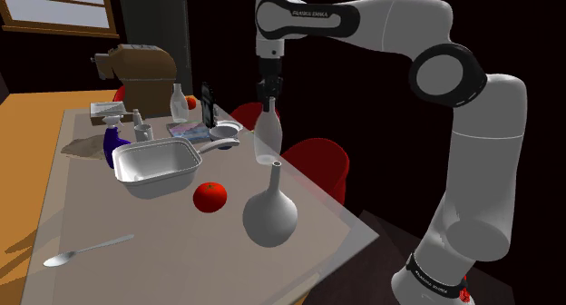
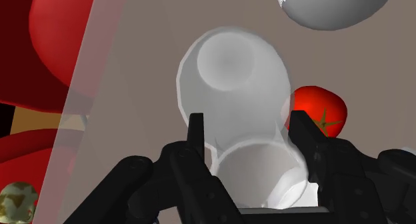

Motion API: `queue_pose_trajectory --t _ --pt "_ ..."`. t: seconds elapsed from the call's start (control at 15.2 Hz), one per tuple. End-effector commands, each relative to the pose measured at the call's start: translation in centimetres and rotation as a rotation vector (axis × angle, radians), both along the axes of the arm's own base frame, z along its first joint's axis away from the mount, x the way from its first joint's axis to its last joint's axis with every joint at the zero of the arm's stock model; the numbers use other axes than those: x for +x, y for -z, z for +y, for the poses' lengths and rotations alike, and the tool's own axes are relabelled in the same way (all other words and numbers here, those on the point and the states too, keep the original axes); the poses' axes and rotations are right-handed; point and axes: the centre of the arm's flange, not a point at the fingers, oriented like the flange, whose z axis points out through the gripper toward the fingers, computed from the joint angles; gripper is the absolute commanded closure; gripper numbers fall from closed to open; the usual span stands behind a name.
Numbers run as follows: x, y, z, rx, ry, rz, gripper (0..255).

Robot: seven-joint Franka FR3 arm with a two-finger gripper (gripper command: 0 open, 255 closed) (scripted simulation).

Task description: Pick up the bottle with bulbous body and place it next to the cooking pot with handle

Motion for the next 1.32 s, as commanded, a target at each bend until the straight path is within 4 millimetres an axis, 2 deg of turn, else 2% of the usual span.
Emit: queue_pose_trajectory --t 0.0,1.25 --pt "0.1 0.9 0.0 0.0 0.0 -0.001 255" --pt "0.1 11.0 0.0 0.0 0.0 -0.001 255"
